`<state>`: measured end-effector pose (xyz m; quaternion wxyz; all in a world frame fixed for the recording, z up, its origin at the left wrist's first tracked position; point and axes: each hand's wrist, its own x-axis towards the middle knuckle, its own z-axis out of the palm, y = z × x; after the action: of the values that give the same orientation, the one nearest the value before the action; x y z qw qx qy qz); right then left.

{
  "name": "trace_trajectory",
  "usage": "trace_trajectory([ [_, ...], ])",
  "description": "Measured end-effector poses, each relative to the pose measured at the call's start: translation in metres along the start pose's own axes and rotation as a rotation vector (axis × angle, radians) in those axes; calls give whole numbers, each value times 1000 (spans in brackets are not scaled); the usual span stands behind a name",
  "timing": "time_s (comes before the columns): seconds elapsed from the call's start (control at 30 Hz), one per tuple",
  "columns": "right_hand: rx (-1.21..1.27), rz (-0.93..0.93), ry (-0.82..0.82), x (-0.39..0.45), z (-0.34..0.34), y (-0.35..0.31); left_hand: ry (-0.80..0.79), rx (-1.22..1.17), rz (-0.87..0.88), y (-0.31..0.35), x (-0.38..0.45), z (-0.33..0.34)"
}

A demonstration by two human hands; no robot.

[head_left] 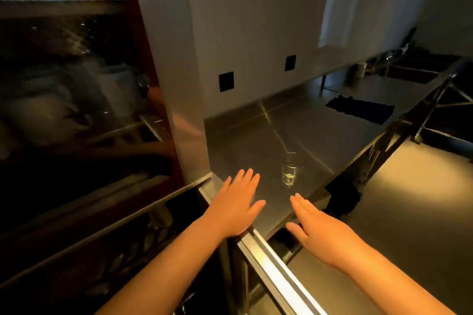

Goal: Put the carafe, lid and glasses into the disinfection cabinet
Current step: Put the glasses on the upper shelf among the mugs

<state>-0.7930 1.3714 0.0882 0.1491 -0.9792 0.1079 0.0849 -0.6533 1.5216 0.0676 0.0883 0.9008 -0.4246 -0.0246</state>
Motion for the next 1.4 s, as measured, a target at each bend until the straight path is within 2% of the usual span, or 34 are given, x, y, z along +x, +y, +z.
trace_trajectory([
  [0.23,42,192,49,117,4,18,-273,160,7,-35,103,13],
  [0.4,83,272,71,156,18,31,-433,236,26,-31,145,36],
  [0.53,108,322,74,176,28,47,-541,238,-24,-31,173,47],
  [0.87,54,293,63,233,44,86,-625,77,-178,-62,195,70],
  [1.03,-19,280,76,254,50,93,-703,105,-227,-69,194,73],
  [1.4,-44,263,247,262,53,98,-597,36,-196,-76,199,84],
])
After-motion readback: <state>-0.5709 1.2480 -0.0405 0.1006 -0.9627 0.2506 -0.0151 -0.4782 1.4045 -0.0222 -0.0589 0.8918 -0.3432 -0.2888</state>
